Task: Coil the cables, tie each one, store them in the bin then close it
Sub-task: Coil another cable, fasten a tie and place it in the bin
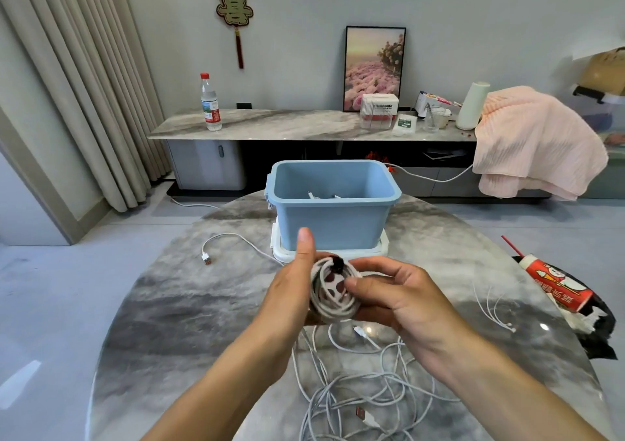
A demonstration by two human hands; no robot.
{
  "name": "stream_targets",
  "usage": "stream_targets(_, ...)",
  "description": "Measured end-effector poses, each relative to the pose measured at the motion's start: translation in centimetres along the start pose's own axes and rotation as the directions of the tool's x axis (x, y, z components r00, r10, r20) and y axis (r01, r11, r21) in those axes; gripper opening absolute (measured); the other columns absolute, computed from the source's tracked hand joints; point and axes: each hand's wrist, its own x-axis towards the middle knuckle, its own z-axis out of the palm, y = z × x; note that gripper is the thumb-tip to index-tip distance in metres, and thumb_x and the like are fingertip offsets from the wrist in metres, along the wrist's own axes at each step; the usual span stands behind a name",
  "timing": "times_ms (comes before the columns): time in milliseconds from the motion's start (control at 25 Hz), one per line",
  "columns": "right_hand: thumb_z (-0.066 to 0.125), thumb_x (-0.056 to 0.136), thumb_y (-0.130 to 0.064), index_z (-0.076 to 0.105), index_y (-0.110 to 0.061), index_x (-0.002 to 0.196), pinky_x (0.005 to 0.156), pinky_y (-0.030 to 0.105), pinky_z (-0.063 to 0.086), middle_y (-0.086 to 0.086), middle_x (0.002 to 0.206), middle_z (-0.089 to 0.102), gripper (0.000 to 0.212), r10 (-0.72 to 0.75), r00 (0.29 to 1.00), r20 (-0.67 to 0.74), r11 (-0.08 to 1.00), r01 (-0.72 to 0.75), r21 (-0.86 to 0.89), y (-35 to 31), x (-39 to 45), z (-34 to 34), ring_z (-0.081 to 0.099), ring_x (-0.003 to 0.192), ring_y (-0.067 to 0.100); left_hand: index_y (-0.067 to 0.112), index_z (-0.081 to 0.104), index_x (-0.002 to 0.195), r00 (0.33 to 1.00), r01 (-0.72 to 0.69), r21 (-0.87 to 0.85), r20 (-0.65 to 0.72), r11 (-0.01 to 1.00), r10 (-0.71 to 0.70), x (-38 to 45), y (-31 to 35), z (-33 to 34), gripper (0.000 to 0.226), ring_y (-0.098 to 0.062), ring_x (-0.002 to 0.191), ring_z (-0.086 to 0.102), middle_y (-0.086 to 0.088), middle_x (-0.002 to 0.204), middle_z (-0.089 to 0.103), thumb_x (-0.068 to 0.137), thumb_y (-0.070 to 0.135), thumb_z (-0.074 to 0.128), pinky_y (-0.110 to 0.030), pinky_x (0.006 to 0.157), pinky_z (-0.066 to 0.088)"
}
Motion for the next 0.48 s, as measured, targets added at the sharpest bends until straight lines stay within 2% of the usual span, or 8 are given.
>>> stream_targets(80, 0.076, 0.069, -0.008, 0.071, 0.0, 0.102, 0.063, 0.029, 0.061, 0.021, 0.092, 0.074, 0.034, -0.005, 0.998, -0.057, 0.99, 0.013, 0.142, -1.9, 1.2, 0.5, 0.07, 0.07, 0.022, 0.022, 0.073, 0.103, 0.997, 0.024, -0.071, -0.077, 0.997, -0.03, 0.7, 0.4, -1.0, 0.07, -0.021, 0.092, 0.07, -0.004, 0.1, 0.075, 0.088, 0.073, 0.028, -0.039, 0.077, 0.058)
stream_targets(160, 0.074, 0.08, -0.01, 0.067, -0.001, 0.099, 0.062, 0.027, 0.061, 0.016, 0.092, 0.071, 0.022, -0.022, 0.984, -0.178, 0.969, 0.065, 0.237, -5.3, 4.8, 0.9, 0.069, 0.069, 0.019, 0.017, 0.071, 0.104, 0.981, 0.03, -0.177, -0.182, 0.984, -0.063, 1.2, 0.7, -1.9, 0.066, -0.022, 0.092, 0.066, -0.007, 0.103, 0.071, 0.091, 0.07, 0.033, -0.039, 0.075, 0.056)
stream_targets(200, 0.073, 0.086, -0.016, 0.065, -0.003, 0.101, 0.067, 0.029, 0.062, 0.014, 0.094, 0.068, 0.021, -0.017, 0.968, -0.249, 0.962, 0.084, 0.261, -7.3, 7.0, 0.8, 0.067, 0.071, 0.019, 0.016, 0.07, 0.105, 0.973, 0.035, -0.208, -0.218, 0.977, -0.081, 1.4, 0.7, -2.0, 0.064, -0.021, 0.09, 0.064, -0.007, 0.103, 0.069, 0.093, 0.067, 0.035, -0.037, 0.072, 0.055)
stream_targets(240, 0.072, 0.089, -0.024, 0.061, -0.006, 0.11, 0.075, 0.032, 0.062, 0.014, 0.099, 0.063, 0.03, -0.008, 0.954, -0.301, 0.96, 0.091, 0.264, -9.0, 9.1, 0.6, 0.064, 0.074, 0.02, 0.015, 0.069, 0.105, 0.964, 0.042, -0.22, -0.246, 0.975, -0.097, 1.6, 0.7, -2.1, 0.061, -0.021, 0.09, 0.062, -0.007, 0.103, 0.068, 0.095, 0.065, 0.036, -0.035, 0.07, 0.054)
stream_targets(320, 0.069, 0.091, -0.034, 0.052, -0.012, 0.127, 0.088, 0.037, 0.058, 0.016, 0.114, 0.049, 0.046, 0.06, 0.934, -0.352, 0.99, -0.011, 0.141, -9.4, 11.9, -0.2, 0.059, 0.079, 0.023, 0.015, 0.067, 0.104, 0.953, 0.044, -0.231, -0.284, 0.972, -0.11, 1.8, 0.9, -2.2, 0.055, -0.02, 0.091, 0.062, -0.008, 0.107, 0.067, 0.097, 0.06, 0.035, -0.034, 0.071, 0.053)
stream_targets(360, 0.068, 0.092, -0.031, 0.053, -0.012, 0.124, 0.087, 0.037, 0.058, 0.015, 0.118, 0.049, 0.04, 0.081, 0.929, -0.361, 0.997, -0.079, 0.02, -7.8, 12.2, -0.7, 0.06, 0.081, 0.025, 0.016, 0.067, 0.102, 0.949, 0.04, -0.238, -0.295, 0.97, -0.111, 1.8, 1.0, -2.4, 0.053, -0.019, 0.092, 0.062, -0.008, 0.109, 0.067, 0.098, 0.059, 0.035, -0.036, 0.074, 0.052)
stream_targets(440, 0.066, 0.093, -0.018, 0.062, -0.011, 0.099, 0.077, 0.035, 0.058, 0.013, 0.109, 0.059, 0.011, 0.097, 0.941, -0.323, 0.952, -0.182, -0.244, -2.4, 10.4, -1.7, 0.061, 0.075, 0.026, 0.018, 0.066, 0.099, 0.946, 0.015, -0.254, -0.31, 0.967, -0.096, 2.1, 1.1, -2.7, 0.05, -0.019, 0.092, 0.062, -0.007, 0.107, 0.067, 0.099, 0.057, 0.035, -0.036, 0.076, 0.051)
stream_targets(480, 0.065, 0.091, -0.012, 0.064, -0.011, 0.087, 0.07, 0.034, 0.058, 0.013, 0.1, 0.063, 0.004, 0.117, 0.949, -0.291, 0.907, -0.222, -0.359, 0.3, 9.1, -2.1, 0.06, 0.068, 0.025, 0.018, 0.066, 0.098, 0.945, 0.003, -0.255, -0.315, 0.967, -0.086, 2.2, 1.2, -2.8, 0.049, -0.019, 0.091, 0.061, -0.006, 0.104, 0.067, 0.1, 0.057, 0.036, -0.036, 0.075, 0.051)
